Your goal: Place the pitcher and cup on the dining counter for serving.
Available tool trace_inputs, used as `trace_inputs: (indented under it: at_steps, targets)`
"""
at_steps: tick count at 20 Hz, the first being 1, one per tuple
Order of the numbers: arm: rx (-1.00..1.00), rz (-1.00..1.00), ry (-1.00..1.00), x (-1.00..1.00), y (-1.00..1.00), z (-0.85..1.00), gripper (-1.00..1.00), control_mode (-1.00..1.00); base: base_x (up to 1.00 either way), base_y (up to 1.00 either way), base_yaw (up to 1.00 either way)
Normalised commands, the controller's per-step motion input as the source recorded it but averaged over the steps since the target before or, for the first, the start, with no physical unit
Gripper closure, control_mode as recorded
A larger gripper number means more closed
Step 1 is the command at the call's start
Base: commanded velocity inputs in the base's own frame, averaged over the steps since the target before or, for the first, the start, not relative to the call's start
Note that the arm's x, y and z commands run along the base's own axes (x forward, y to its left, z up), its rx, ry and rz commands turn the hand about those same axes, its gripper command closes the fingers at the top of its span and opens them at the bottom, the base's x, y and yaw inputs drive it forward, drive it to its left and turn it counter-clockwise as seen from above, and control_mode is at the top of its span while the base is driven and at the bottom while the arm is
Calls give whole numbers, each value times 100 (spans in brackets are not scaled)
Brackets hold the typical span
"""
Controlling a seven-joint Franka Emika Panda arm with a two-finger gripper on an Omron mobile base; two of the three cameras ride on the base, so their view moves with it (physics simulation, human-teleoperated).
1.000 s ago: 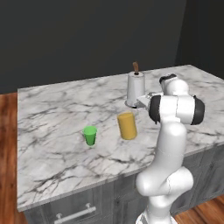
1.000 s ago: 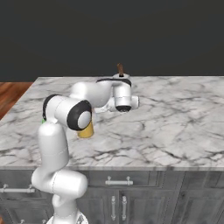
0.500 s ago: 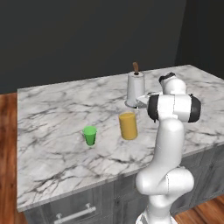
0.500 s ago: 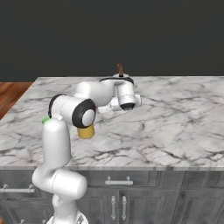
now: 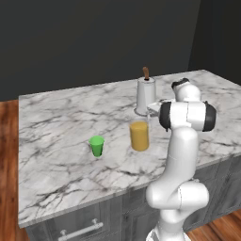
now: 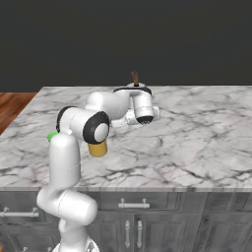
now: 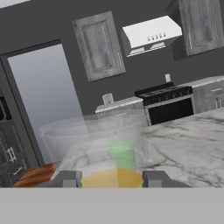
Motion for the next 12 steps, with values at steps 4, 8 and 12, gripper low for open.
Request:
trace_inputs:
  at_steps: [4,8,12]
  targets:
    - [0,0,0,-16,-21,0,-100,-100,0,0,0]
    - [-1,0,0,-26,-40,0,-100,-100,0,0,0]
    - [0,0,0,-33,-50,0,-100,-100,0,0,0]
